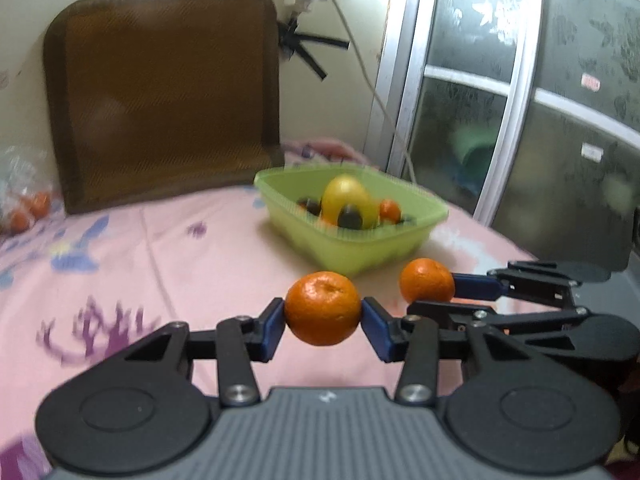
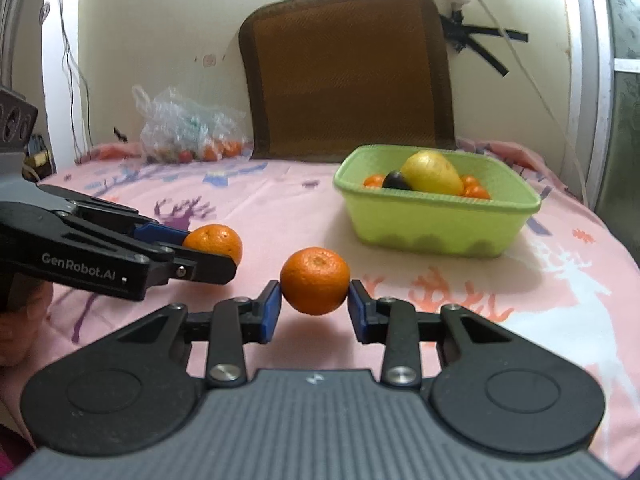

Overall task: Organize fruits
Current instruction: 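Carry both mandarins into the green basket and open both tools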

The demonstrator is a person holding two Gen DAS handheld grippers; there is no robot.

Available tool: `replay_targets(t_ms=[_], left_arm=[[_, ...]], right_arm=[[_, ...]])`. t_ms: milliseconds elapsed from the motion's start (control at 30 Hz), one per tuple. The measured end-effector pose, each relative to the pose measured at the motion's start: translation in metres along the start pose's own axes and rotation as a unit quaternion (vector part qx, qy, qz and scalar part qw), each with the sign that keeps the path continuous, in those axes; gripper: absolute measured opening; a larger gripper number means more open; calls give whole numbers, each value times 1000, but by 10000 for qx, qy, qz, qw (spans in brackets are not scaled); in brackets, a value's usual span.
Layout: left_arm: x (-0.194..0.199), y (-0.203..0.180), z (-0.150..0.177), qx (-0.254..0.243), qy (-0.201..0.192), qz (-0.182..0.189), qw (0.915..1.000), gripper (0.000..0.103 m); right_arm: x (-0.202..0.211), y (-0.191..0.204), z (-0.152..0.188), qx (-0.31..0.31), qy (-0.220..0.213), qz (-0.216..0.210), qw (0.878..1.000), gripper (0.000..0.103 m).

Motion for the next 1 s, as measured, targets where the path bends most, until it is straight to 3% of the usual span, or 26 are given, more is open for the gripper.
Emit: replay_targets(t_ms=[267, 533, 600, 733, 1000], left_arm=[[-60, 1, -68, -402, -200, 26, 9990, 42], [-119, 14, -78, -248, 86, -16, 9997, 43], [-125, 18, -76, -199, 106, -78, 9997, 48], [-117, 22, -78, -123, -3, -92, 9999, 50], [-55, 16, -68, 257, -367, -88, 9990, 54]], right_arm=[[-9, -49, -50, -269, -585, 543, 9964, 39], [-41, -91, -63, -515, -425, 879, 9939, 40], [-48, -94, -64, -498, -397, 906, 9938, 40], [-52, -98, -63, -570, -452, 957, 9928, 48], [-31, -89, -57, -898, -710, 921, 9892, 49]])
Point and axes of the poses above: each gripper's, at about its wrist camera, not at the fingertips, and x roughly against the way its jaws point, y to its left, z to its underside, the point moved 6 cm from there along -x, roughly the way its jaws point, and after that the axes turned 8 degrees about -x, right-handed, at the moved point
